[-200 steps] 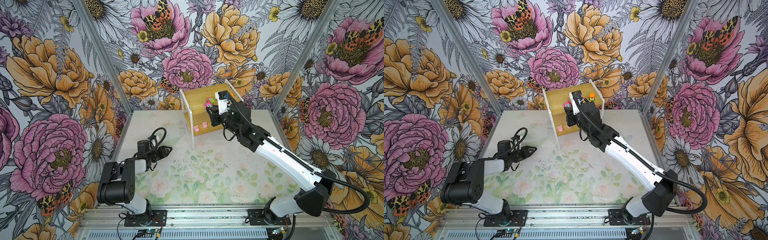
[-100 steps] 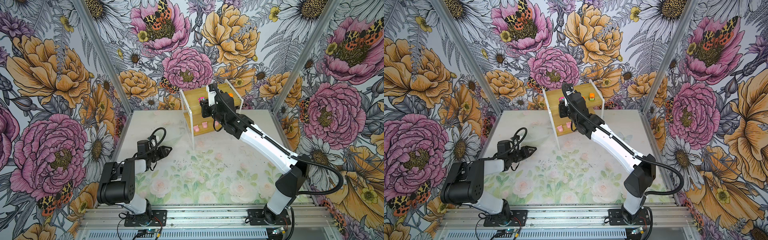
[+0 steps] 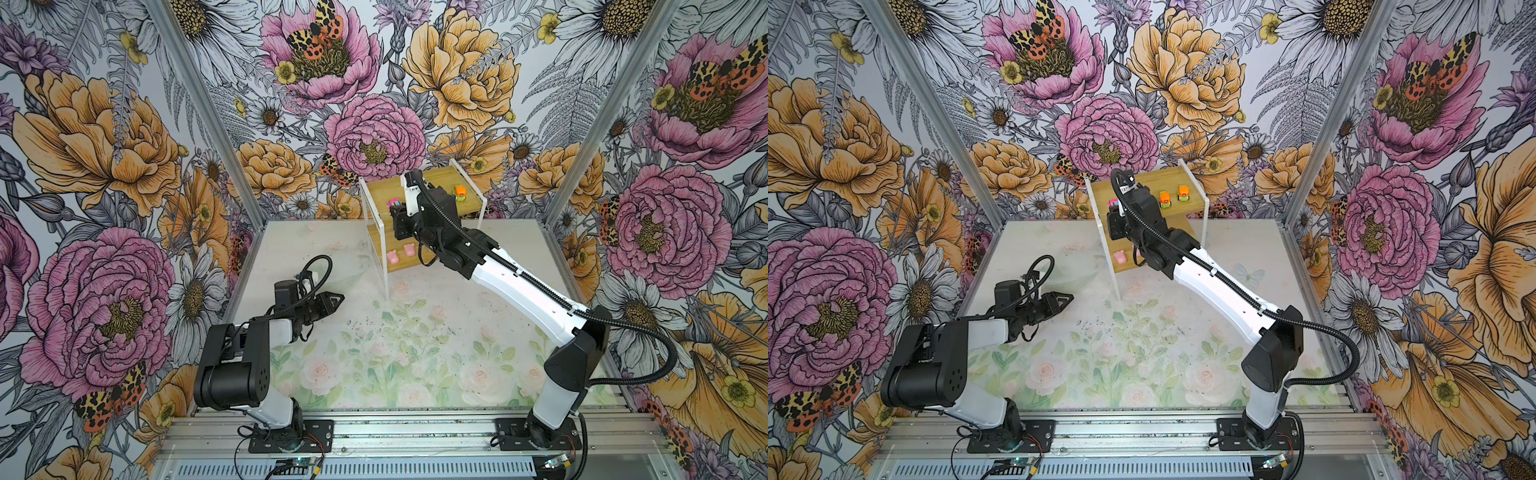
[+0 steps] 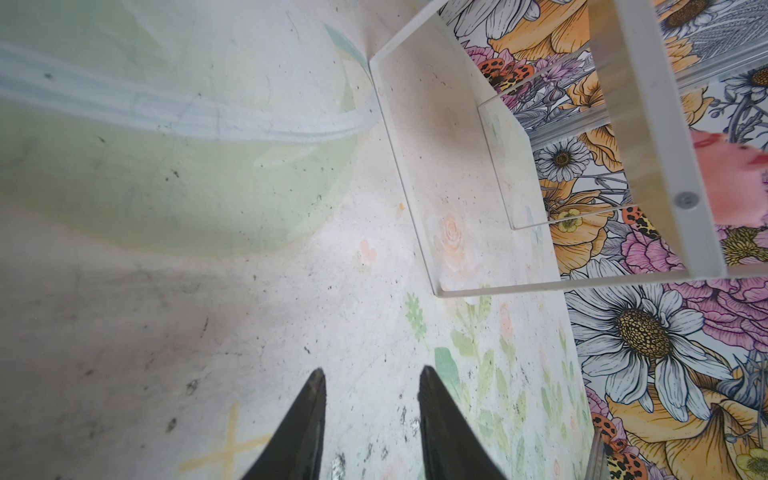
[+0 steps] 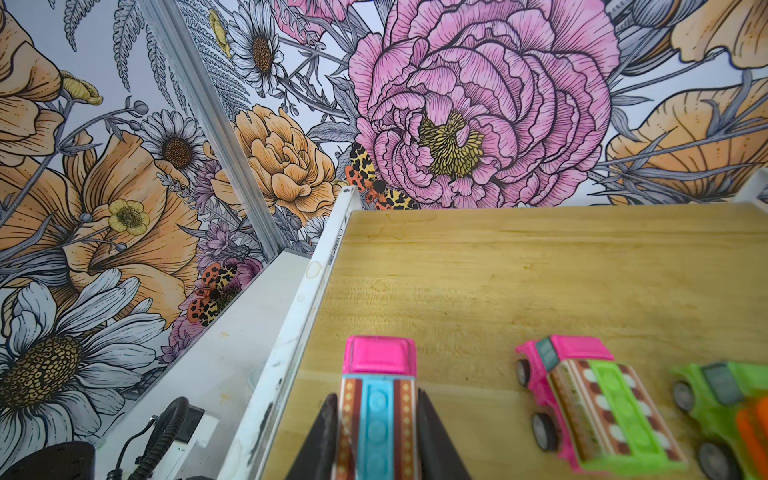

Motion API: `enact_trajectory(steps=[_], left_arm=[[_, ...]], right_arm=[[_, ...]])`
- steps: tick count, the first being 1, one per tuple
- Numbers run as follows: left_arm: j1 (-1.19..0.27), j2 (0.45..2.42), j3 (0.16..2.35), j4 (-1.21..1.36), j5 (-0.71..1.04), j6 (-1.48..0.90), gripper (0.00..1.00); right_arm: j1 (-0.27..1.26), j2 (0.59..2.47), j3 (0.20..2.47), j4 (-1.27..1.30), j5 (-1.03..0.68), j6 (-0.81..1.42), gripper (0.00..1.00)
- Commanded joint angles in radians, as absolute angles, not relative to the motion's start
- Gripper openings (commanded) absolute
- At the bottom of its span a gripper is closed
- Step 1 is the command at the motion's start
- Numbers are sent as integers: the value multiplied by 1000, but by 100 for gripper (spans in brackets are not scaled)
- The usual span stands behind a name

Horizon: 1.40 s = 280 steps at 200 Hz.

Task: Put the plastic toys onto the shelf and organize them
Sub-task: 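Lower the blue-and-pink car onto the top shelf beside the pink car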

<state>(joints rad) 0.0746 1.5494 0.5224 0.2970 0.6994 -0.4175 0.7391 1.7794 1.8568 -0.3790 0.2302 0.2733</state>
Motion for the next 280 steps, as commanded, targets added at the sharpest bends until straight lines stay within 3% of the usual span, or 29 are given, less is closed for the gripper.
enact_trajectory(steps=[1,45,87,190,249,280], left_arm=[[85,1559,518,337,722,-421,39],[84,1559,517,336,721,-422,39],[85,1560,518,336,723,-422,39],[85,1558,517,336,725,-422,39],[86,1558,518,339,725,-422,39],[86,1559,518,339,724,-422,39]], right_arm=[[742,1801,1892,-395,268,285,19],[742,1816,1901,-404,278,288,20],[744,1818,1901,-405,270,288,29],[742,1816,1901,-405,262,276,40],[744,1806,1898,-403,253,262,41],[744,1788,1889,-405,241,249,48]])
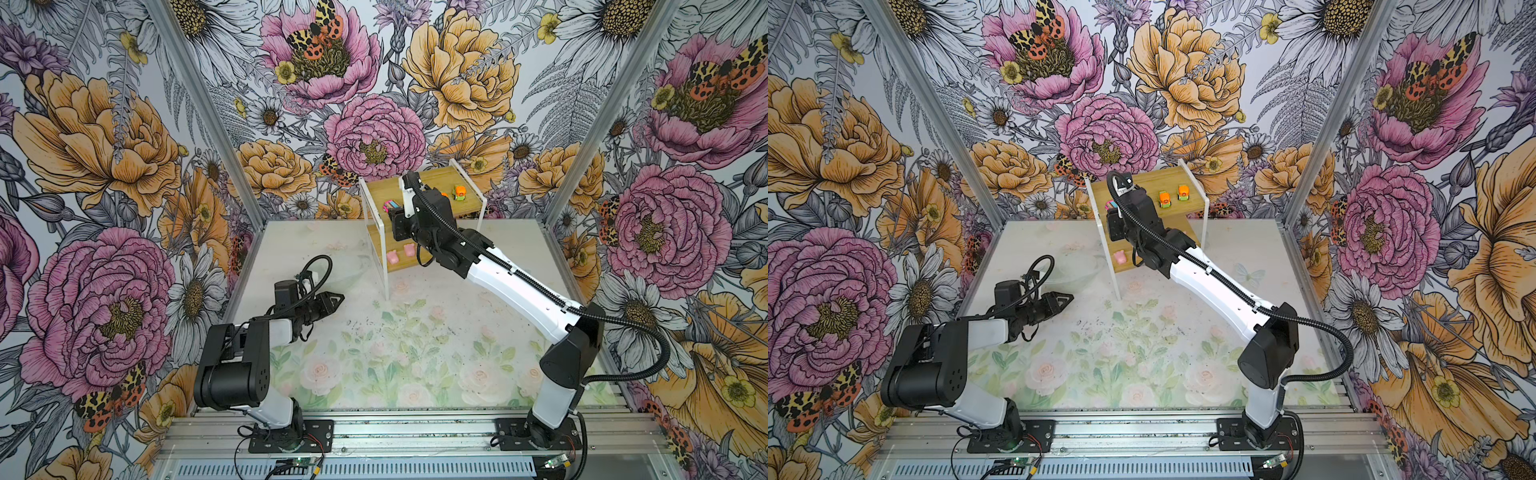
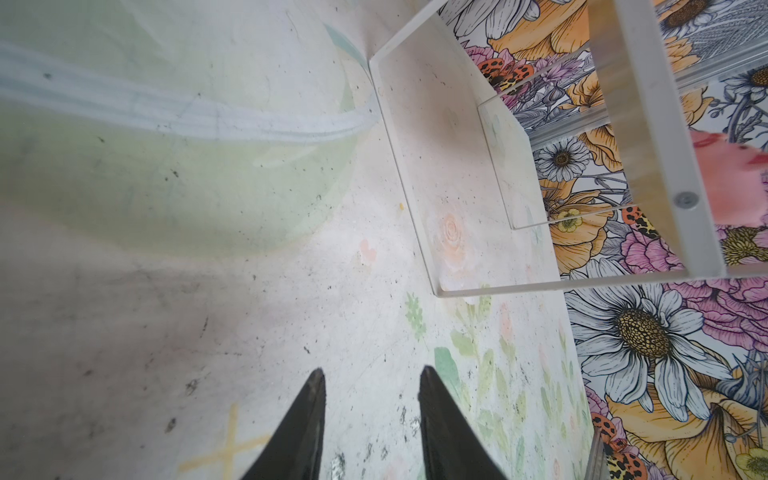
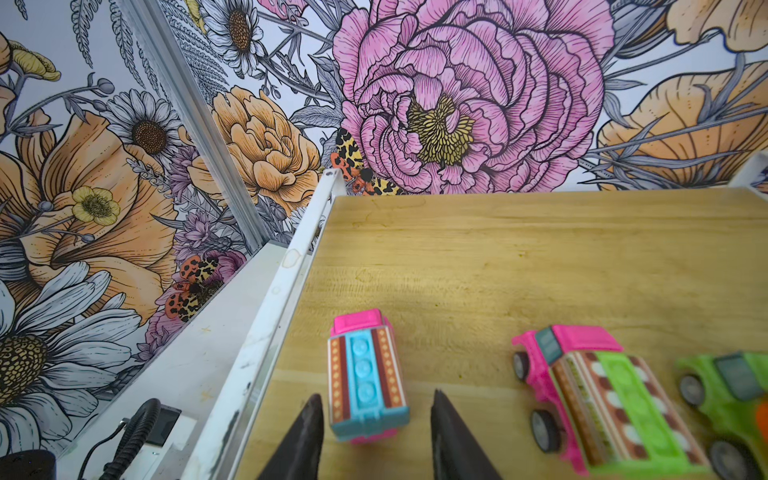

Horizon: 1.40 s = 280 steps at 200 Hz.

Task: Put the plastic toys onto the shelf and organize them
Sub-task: 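Lower the blue-and-pink car onto the top shelf beside the pink car, then open the right gripper and withdraw it from the shelf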

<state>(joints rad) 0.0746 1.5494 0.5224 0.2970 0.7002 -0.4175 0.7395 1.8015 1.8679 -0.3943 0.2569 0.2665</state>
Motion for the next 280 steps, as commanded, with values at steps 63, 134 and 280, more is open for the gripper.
enact_trajectory(steps=[63,134,280], left_arm=[[86,1558,516,339,725,-422,39],[98,1543,542,373,726,-463,39],[153,1150,540,208,426,-323,99]], right_arm=[[744,1636,1784,-405,217,233,57],[499,1147,1257,-388,248,4,60],[36,1146,353,538,-57,21,62]])
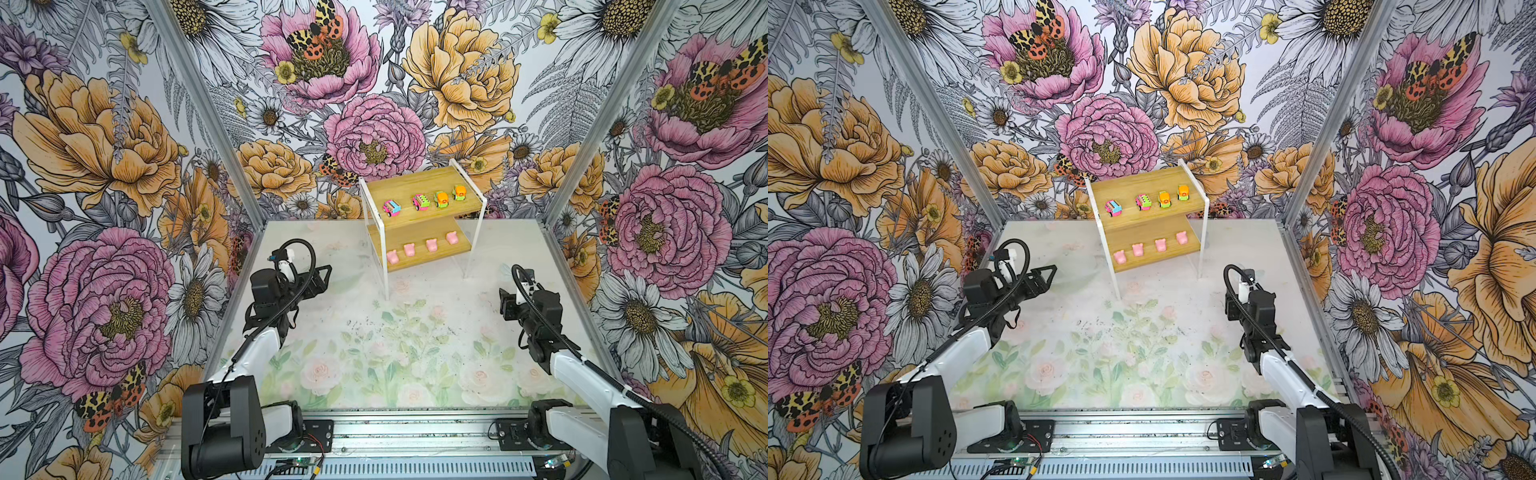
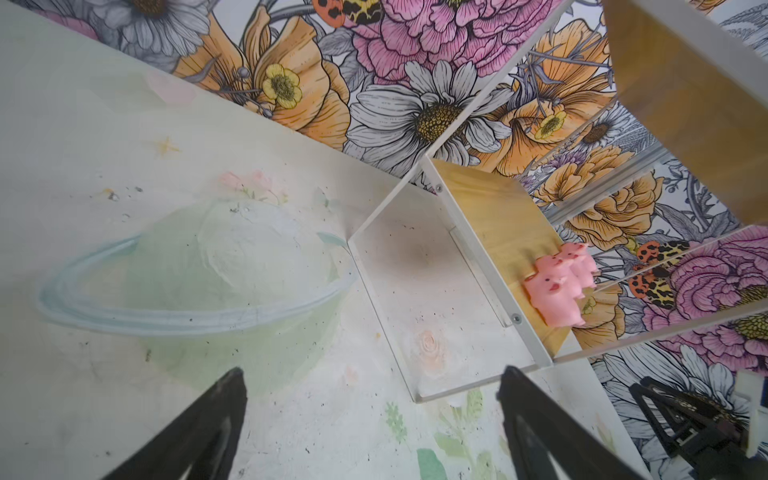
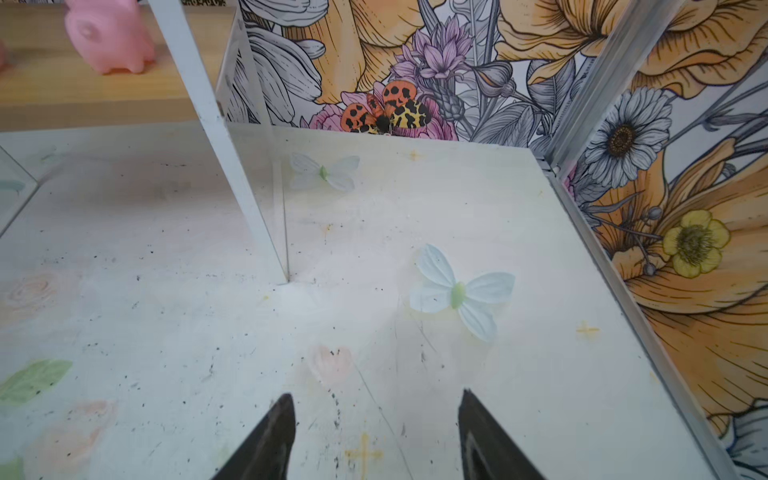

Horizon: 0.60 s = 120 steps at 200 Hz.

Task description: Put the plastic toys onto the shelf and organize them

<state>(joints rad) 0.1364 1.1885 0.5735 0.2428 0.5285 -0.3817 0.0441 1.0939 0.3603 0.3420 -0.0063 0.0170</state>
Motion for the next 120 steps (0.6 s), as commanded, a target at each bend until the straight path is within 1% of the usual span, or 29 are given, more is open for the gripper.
enact_trajectory(steps=[1,27,43,75,78,86,96,105,114,120], left_arm=[[153,1149,538,209,425,-322,99],[175,1115,513,214,356,-279,99],[194,1097,480,258,304,-247,99],[241,1110,382,484,264,-198,99],[243,1115,373,508,261,-191,99],[245,1137,349,579,251,-178,99],[247,1169,322,678,253,-165,99],[248,1206,300,762,243,-156,99],[248,1252,288,842,228,-156,99],[248,1289,284,895,227,-158,99]], right_arm=[[35,1149,353,540,-57,20,62],[32,1239,331,685,-64,3,62],[18,1333,317,808,-70,-12,62],[-30,1547,309,1052,-108,22,62],[-34,1546,317,1047,-107,29,62],[-49,1517,349,923,-108,45,61],[-56,1545,358,953,-121,48,62],[-57,1526,371,890,-113,54,62],[-58,1541,373,918,-120,49,62],[-59,1534,384,877,-119,54,63]])
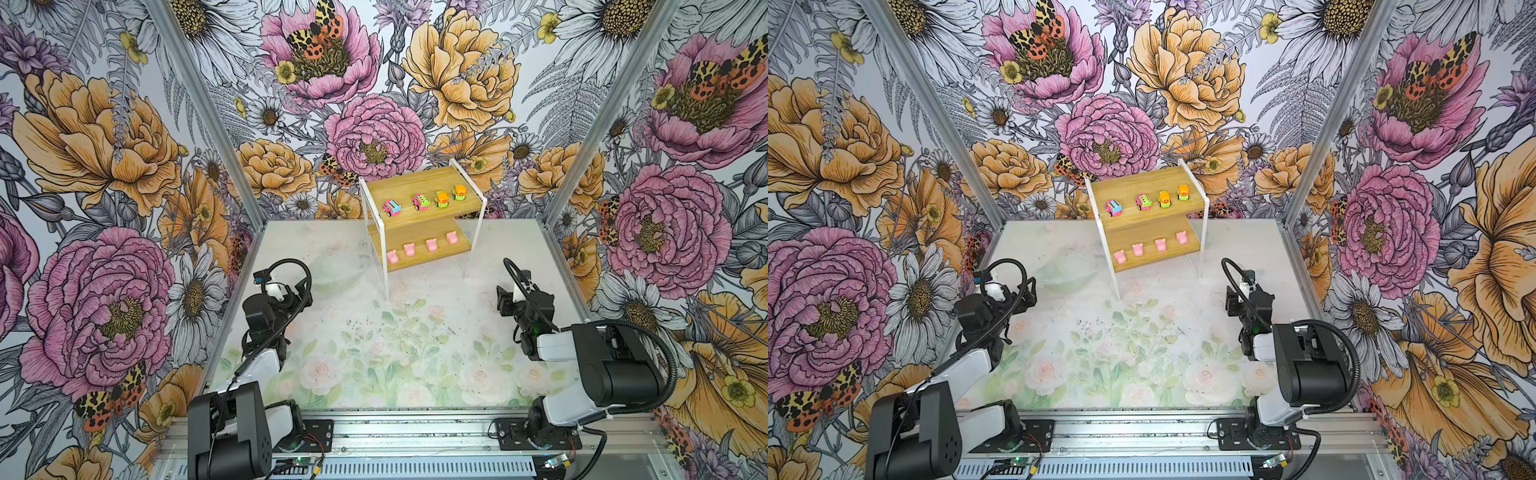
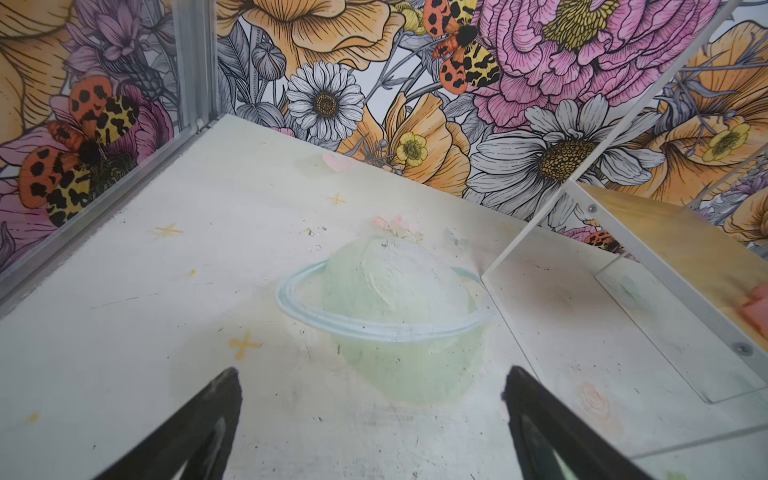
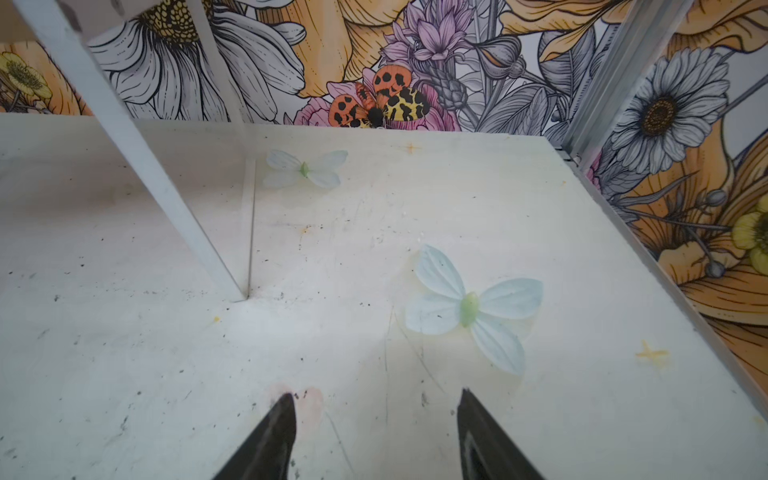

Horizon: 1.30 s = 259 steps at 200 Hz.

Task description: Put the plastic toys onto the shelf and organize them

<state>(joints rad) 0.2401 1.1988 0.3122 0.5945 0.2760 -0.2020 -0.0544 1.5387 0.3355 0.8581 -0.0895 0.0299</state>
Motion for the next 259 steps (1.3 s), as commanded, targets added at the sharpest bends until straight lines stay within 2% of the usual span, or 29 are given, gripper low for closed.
enact_trajectory(steps=[1,30,86,112,121,127,133,136,139,259], left_arm=[[248,1295,284,903,227,-160,99],[255,1493,342,1001,299,-187,99],[196,1502,345,1001,364,-81,99],[95,1512,369,910,233,28,99],[66,1575,356,1023,208,31,99],[84,1555,348,1003,213,18,99],[92,1542,350,975,179,3,99],[92,1546,351,983,161,-8,99],[94,1554,353,994,150,-18,99],[89,1557,360,981,129,-17,99]], right_arm=[[-59,1533,387,869,-119,54,63],[-66,1540,394,871,-126,62,66],[-67,1539,392,870,-127,63,77],[-67,1539,391,870,-126,62,80],[-67,1538,393,871,-127,62,80],[-66,1539,392,871,-125,61,80],[-66,1537,391,871,-123,62,88],[-66,1538,391,871,-124,62,98],[-66,1538,392,872,-125,60,99],[-43,1538,390,870,-90,43,99]])
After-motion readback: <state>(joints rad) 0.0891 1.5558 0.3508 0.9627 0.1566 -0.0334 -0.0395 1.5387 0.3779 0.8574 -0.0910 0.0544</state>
